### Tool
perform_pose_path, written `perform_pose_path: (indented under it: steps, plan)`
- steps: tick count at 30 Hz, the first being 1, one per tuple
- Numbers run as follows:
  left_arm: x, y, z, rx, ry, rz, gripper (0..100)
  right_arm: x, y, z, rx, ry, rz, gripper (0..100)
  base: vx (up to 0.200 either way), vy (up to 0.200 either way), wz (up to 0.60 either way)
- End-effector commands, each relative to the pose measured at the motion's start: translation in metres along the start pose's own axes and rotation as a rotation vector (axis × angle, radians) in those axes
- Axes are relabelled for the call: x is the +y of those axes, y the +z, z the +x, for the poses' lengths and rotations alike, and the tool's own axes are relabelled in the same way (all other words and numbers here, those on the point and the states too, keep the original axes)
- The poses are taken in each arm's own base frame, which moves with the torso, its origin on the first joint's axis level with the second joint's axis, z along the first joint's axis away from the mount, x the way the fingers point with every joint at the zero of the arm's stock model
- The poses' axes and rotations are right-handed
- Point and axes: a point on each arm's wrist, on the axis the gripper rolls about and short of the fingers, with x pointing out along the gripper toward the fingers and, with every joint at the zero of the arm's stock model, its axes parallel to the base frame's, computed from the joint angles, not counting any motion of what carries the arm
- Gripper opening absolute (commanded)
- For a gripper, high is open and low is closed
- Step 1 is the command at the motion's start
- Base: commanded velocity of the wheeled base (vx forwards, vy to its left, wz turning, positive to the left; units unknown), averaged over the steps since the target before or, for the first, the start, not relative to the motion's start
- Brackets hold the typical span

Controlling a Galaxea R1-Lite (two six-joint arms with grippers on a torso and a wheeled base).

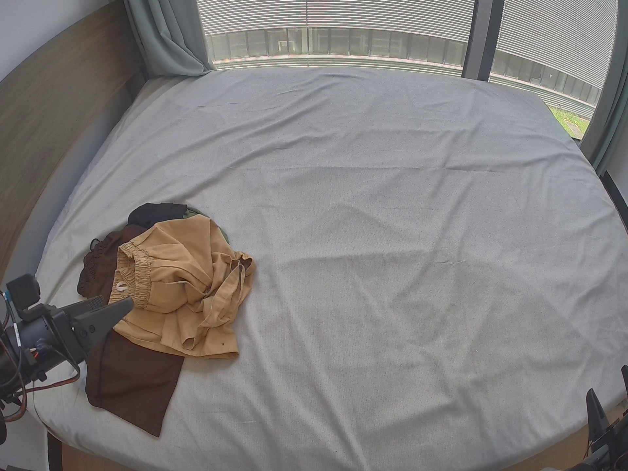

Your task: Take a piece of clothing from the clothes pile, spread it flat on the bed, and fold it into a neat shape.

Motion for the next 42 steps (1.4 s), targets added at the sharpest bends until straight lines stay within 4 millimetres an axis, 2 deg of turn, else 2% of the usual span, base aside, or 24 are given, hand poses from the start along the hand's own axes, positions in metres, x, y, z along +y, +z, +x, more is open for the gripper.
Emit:
perform_pose_path:
  steps: [1,8,21,27,31,33,42]
  plan:
    - [0.017,-0.004,0.022,0.065,0.013,-0.042,100,0.000,-0.005,0.000,0.000,0.000,-0.001,100,0.000,0.000,0.00]
    - [0.033,-0.004,0.034,0.082,0.021,-0.060,100,0.000,-0.005,0.000,0.000,0.000,-0.003,100,0.000,0.000,0.00]
    - [0.077,0.004,0.059,0.045,0.014,-0.046,100,0.000,-0.005,0.000,-0.002,0.002,-0.004,100,0.000,0.000,0.00]
    - [0.089,0.006,0.070,0.056,-0.011,-0.059,100,0.000,-0.005,0.000,-0.002,0.002,-0.004,100,0.000,0.000,0.00]
    - [0.095,0.005,0.076,0.071,-0.021,-0.071,100,0.000,-0.005,0.000,-0.003,0.002,-0.004,100,0.000,0.000,0.00]
    - [0.106,0.005,0.083,0.072,-0.007,-0.081,100,0.000,-0.005,0.000,-0.002,0.002,-0.004,100,0.000,0.000,0.00]
    - [0.129,0.000,0.106,0.079,0.004,-0.086,100,0.000,-0.005,0.000,-0.003,0.001,-0.006,100,0.000,0.000,0.00]
